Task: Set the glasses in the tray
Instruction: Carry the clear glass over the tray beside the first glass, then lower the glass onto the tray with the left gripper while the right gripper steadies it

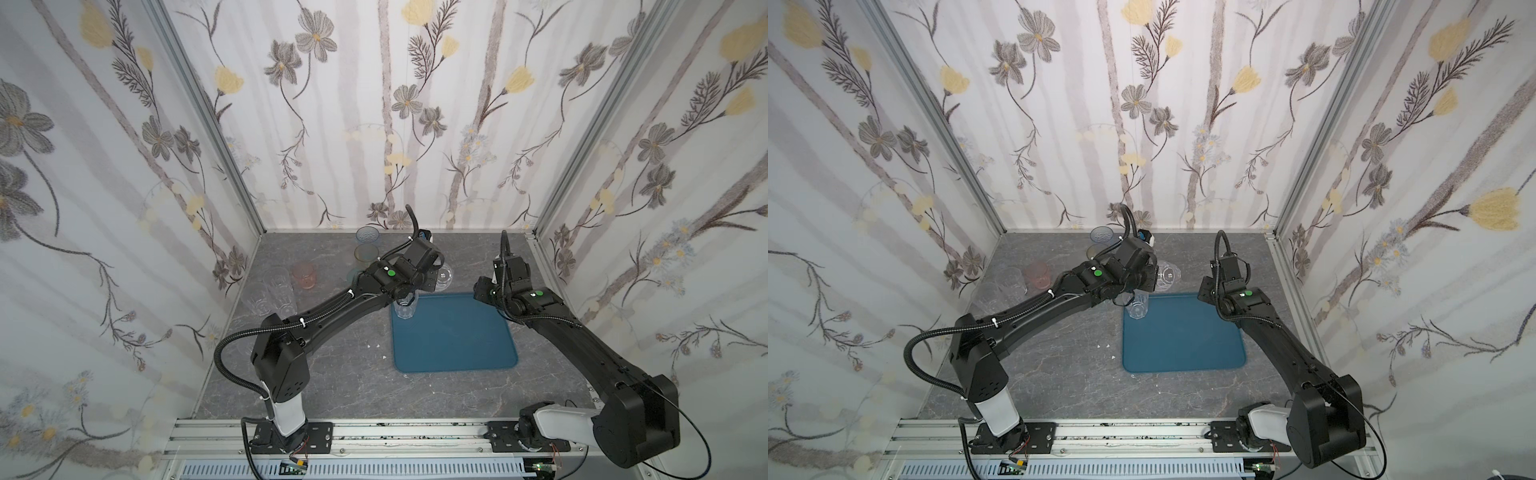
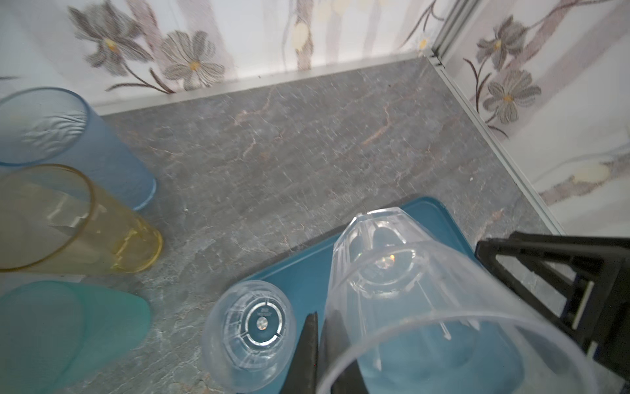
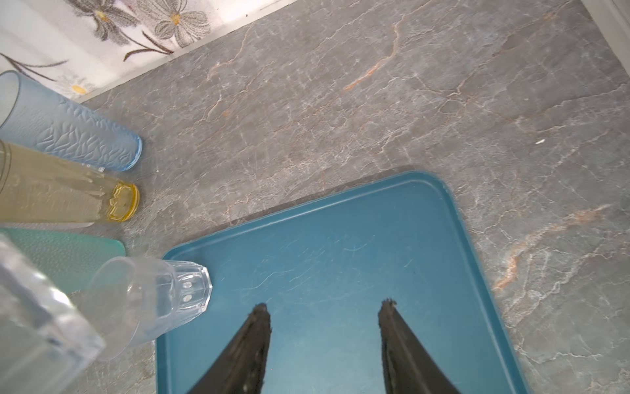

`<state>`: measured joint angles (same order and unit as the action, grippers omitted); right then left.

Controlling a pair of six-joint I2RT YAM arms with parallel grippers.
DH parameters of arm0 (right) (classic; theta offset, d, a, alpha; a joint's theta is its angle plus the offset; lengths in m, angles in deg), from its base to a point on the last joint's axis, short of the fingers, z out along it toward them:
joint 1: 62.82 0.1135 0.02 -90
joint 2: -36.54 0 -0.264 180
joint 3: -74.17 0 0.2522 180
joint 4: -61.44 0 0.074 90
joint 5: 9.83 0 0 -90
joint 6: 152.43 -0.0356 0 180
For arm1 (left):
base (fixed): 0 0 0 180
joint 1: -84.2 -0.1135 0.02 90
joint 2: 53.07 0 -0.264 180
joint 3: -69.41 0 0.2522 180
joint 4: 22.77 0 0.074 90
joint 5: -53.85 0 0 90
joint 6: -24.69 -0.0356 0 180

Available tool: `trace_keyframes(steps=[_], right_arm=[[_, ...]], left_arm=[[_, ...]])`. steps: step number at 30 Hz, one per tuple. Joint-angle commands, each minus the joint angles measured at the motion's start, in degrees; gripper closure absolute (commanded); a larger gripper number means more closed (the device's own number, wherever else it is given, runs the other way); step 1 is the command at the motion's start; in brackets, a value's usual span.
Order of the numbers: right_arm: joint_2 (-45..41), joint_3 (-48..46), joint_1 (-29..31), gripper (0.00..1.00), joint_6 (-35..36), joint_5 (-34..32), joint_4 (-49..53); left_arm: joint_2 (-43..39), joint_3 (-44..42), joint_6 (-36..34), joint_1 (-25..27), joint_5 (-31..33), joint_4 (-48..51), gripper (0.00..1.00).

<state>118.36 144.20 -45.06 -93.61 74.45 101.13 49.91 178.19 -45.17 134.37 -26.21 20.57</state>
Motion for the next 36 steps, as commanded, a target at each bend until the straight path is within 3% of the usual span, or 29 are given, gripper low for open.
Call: trace_keyframes(steps=[1,14,24,31,36], right_arm=[[-0.9,-1.4,-0.5,0.48,0.8,1.1,-1.4],[0.7,-3.5,0.6,0.49,0.9,3.9,-1.9],[0.3,-5.0,2.1,0.64,1.8,5.9,-2.4],[0.0,-5.3,2.2,0.54,4.8,11.4,-1.8],[1.2,-4.7,1.4,0.49,6.3,17.8,-0.9]], left_arm=[[2.0,-0.7,1.2,0.3,-1.9,0.5,1.00],[12.0,-0.2,-1.1,1.9,-5.3,4.5,1.00],[16.7,2.1,-2.4,1.9,-5.8,7.8,0.99],[14.6,5.2,-2.1,1.9,-5.0,8.1,0.64],[10.1,8.9,-1.8,1.7,-4.9,7.9,0.55]])
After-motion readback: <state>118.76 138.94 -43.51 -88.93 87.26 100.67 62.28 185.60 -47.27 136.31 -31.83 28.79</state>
